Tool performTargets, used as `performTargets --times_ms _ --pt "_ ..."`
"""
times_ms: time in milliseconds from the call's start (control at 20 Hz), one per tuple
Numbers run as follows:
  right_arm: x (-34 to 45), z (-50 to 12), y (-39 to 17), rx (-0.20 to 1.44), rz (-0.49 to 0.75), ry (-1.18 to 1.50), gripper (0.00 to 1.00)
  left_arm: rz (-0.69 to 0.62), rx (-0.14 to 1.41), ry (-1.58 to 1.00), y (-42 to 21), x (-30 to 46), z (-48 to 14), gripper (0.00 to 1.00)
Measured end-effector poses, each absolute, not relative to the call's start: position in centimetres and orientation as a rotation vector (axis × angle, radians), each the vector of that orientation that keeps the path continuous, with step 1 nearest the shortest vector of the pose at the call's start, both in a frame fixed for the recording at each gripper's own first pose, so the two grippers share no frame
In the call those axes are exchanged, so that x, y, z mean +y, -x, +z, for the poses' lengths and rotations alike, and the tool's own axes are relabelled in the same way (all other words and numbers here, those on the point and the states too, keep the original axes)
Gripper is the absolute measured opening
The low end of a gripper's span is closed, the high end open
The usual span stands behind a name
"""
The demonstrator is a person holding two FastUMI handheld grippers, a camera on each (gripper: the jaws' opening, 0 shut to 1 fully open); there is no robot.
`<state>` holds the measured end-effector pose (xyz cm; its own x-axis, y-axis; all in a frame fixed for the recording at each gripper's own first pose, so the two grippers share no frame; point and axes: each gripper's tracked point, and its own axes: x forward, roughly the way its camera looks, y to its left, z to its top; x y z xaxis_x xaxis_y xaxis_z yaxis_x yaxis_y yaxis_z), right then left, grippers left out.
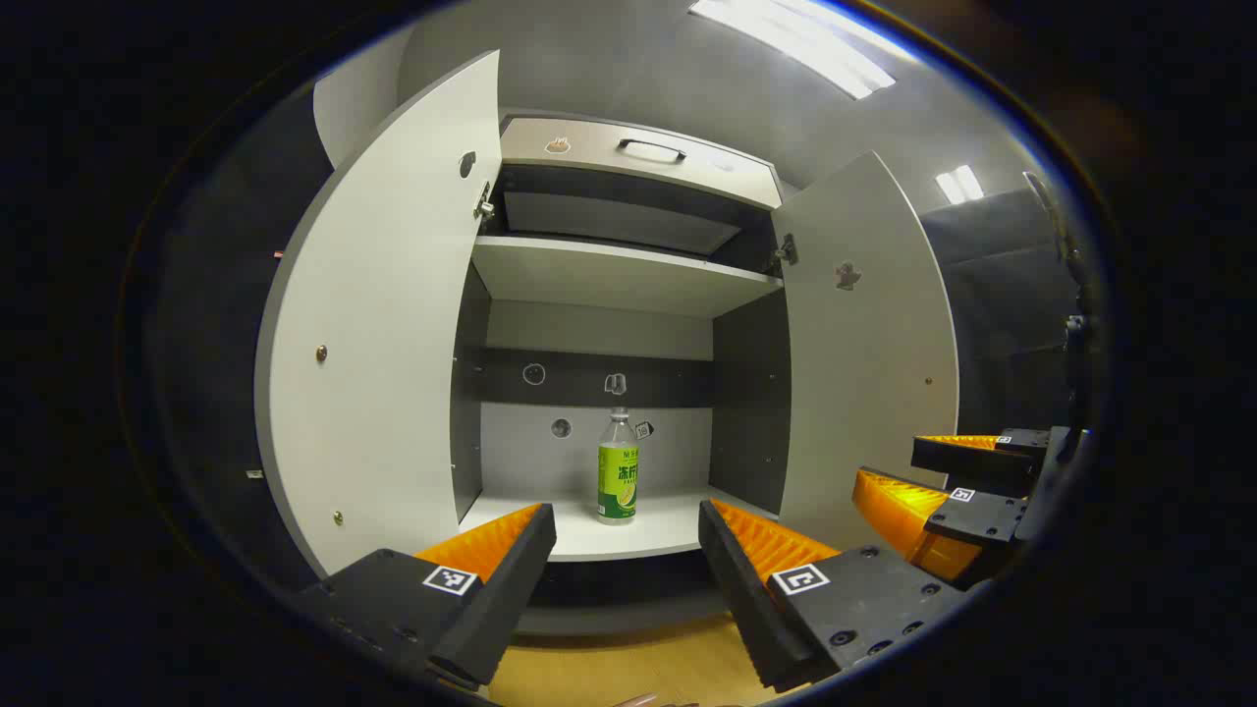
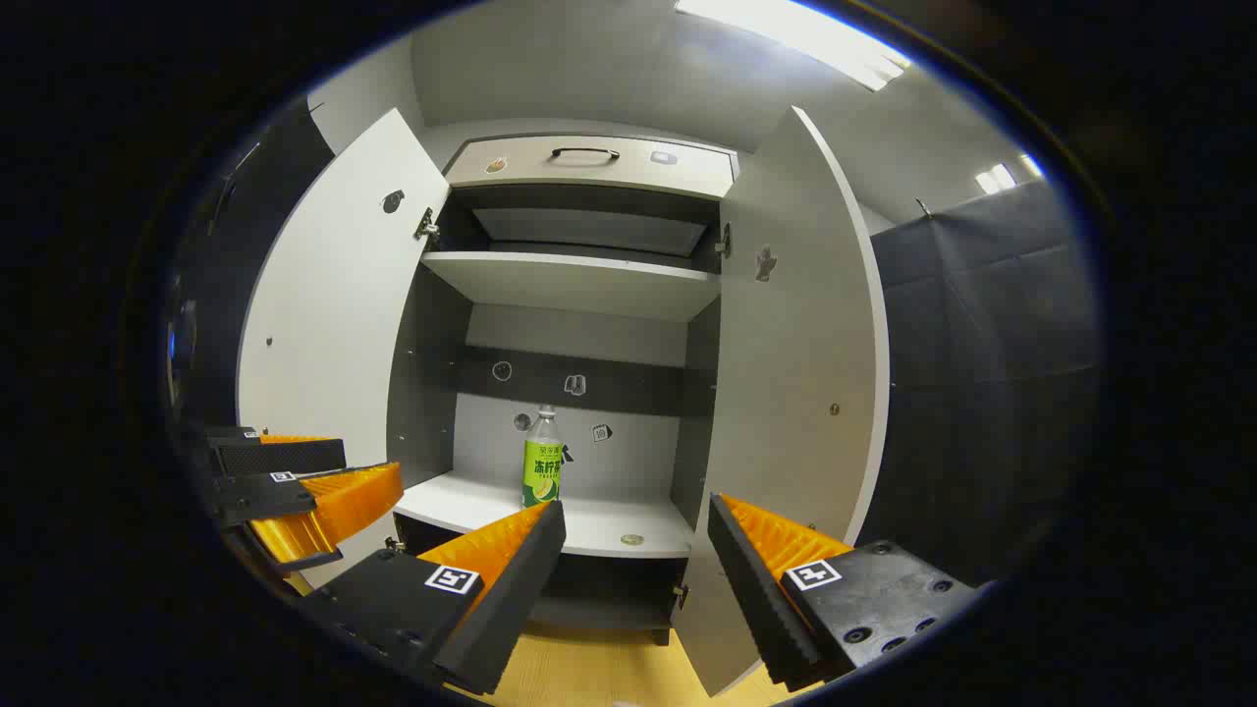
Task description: Grasp the bottle in the cabinet with the left hand and place it on the coaster, then close the right door with the right hand and the left door with the left hand.
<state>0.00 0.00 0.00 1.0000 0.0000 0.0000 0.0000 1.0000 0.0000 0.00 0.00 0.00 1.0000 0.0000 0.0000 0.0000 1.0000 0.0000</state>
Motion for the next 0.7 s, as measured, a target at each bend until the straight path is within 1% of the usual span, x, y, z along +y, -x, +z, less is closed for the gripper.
performTargets --times_ms 100,200,450,700 --pt "-0.1 0.1 0.1 -0.003 -0.006 0.013 0.97 0.068 -0.024 -0.033 0.1 1.4 0.5 0.93" --pt "0.2 0.0 0.3 0.002 -0.002 0.006 0.97 0.103 -0.034 -0.068 0.4 2.3 0.7 0.93" --pt "0.4 -0.5 0.4 0.023 -0.012 0.008 0.97 0.125 -0.019 -0.081 0.6 3.0 0.1 0.93" --pt "0.4 -0.4 0.4 0.021 -0.020 0.003 0.97 0.118 -0.023 -0.093 0.6 3.1 0.4 0.93"
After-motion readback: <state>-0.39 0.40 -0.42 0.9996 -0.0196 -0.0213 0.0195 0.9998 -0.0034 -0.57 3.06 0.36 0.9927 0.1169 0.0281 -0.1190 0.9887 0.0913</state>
